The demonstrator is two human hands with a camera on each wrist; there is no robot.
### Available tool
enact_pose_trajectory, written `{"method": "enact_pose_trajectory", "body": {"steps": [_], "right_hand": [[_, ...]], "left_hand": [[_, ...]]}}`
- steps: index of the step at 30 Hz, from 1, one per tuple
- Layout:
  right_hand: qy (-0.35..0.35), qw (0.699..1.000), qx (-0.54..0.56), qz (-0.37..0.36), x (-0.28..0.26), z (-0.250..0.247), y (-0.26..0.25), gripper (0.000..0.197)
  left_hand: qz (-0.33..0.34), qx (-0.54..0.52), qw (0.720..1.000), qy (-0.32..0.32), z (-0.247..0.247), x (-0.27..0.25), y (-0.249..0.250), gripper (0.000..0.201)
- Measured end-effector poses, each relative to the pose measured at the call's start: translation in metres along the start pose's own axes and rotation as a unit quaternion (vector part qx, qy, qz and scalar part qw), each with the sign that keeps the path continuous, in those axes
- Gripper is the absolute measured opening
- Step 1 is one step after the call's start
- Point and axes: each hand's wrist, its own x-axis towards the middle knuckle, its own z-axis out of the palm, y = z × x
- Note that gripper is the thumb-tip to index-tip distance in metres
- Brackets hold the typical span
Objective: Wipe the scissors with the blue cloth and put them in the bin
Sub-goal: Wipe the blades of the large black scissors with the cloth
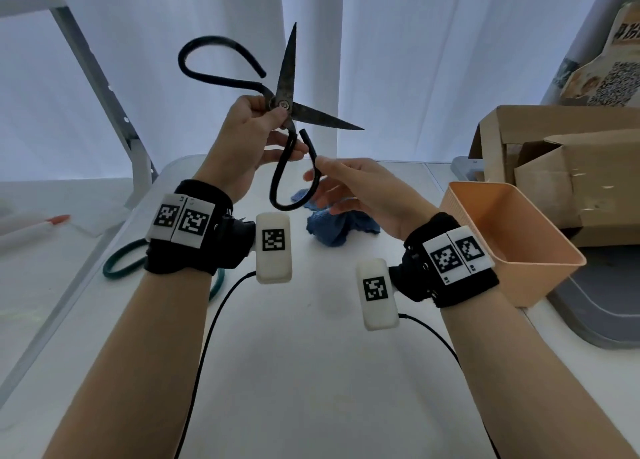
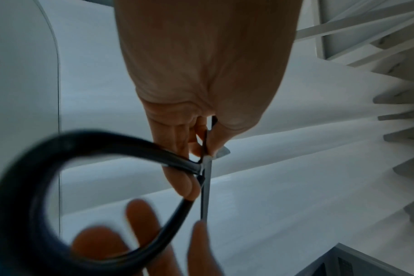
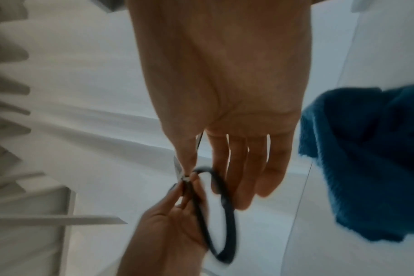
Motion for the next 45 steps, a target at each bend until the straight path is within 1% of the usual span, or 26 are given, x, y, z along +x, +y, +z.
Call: {"method": "enact_pose_trajectory", "body": {"steps": [1, 3, 5, 8, 10, 12, 14, 15, 16, 17, 18, 20, 22, 25, 28, 30, 33, 35, 38, 41, 45], "right_hand": [[-0.003, 1.0, 0.025, -0.016, -0.003, 0.001, -0.001, 0.042], [0.006, 0.996, 0.071, -0.045, -0.006, 0.002, -0.003, 0.033], [0.045, 0.99, 0.119, -0.06, -0.007, 0.004, -0.006, 0.024], [0.104, 0.973, 0.192, -0.077, -0.008, 0.004, -0.012, 0.023], [0.137, 0.968, 0.189, -0.09, -0.009, 0.002, -0.015, 0.023], [0.163, 0.967, 0.167, -0.097, -0.011, -0.002, -0.016, 0.024], [0.188, 0.966, 0.148, -0.095, -0.013, -0.006, -0.016, 0.027], [0.2, 0.965, 0.142, -0.09, -0.014, -0.009, -0.015, 0.028], [0.21, 0.964, 0.138, -0.081, -0.016, -0.013, -0.013, 0.028], [0.217, 0.964, 0.136, -0.071, -0.017, -0.017, -0.011, 0.028], [0.22, 0.964, 0.136, -0.059, -0.018, -0.021, -0.009, 0.028], [0.218, 0.965, 0.14, -0.037, -0.021, -0.028, -0.006, 0.028], [0.22, 0.965, 0.144, -0.019, -0.023, -0.031, -0.003, 0.028], [0.23, 0.963, 0.143, 0.013, -0.026, -0.034, 0.0, 0.027], [0.237, 0.957, 0.159, 0.038, -0.027, -0.034, 0.004, 0.029], [0.238, 0.95, 0.196, 0.04, -0.025, -0.03, 0.004, 0.031], [0.225, 0.934, 0.276, 0.028, -0.023, -0.018, 0.0, 0.032], [0.219, 0.926, 0.308, 0.021, -0.021, -0.009, -0.005, 0.033], [0.225, 0.92, 0.321, 0.009, -0.018, -0.002, -0.009, 0.032], [0.241, 0.92, 0.309, 0.007, -0.018, -0.002, -0.01, 0.03], [0.243, 0.916, 0.319, 0.0, -0.027, -0.011, -0.012, 0.024]], "left_hand": [[-0.001, -0.012, 1.0, -0.001, 0.002, -0.002, 0.001, 0.018], [-0.005, -0.039, 0.999, -0.007, 0.008, -0.005, 0.003, 0.015], [-0.008, -0.064, 0.998, -0.019, 0.014, -0.009, 0.004, 0.008], [-0.012, -0.11, 0.994, -0.026, 0.019, -0.015, 0.002, 0.006], [-0.018, -0.157, 0.987, -0.019, 0.021, -0.02, -0.001, 0.006], [-0.033, -0.216, 0.976, 0.014, 0.021, -0.024, -0.005, 0.008], [-0.056, -0.288, 0.953, 0.073, 0.017, -0.026, -0.008, 0.012], [-0.061, -0.317, 0.941, 0.1, 0.013, -0.027, -0.01, 0.014], [-0.058, -0.329, 0.935, 0.121, 0.009, -0.028, -0.012, 0.019], [-0.05, -0.317, 0.937, 0.135, 0.006, -0.029, -0.014, 0.025], [-0.042, -0.287, 0.947, 0.139, 0.003, -0.031, -0.016, 0.028], [-0.035, -0.2, 0.972, 0.119, 0.002, -0.035, -0.019, 0.028], [-0.05, -0.134, 0.985, 0.097, 0.002, -0.041, -0.023, 0.025], [-0.084, -0.071, 0.991, 0.079, 0.001, -0.046, -0.028, 0.029], [-0.127, -0.035, 0.99, 0.056, 0.002, -0.05, -0.033, 0.036], [-0.154, -0.02, 0.987, 0.036, 0.007, -0.052, -0.035, 0.038], [-0.186, 0.019, 0.982, -0.021, 0.023, -0.059, -0.036, 0.036], [-0.201, 0.039, 0.977, -0.056, 0.034, -0.064, -0.036, 0.035], [-0.205, 0.043, 0.975, -0.074, 0.047, -0.068, -0.035, 0.033], [-0.204, 0.043, 0.974, -0.083, 0.052, -0.068, -0.035, 0.036], [-0.207, 0.064, 0.967, -0.134, 0.052, -0.065, -0.029, 0.039]]}}
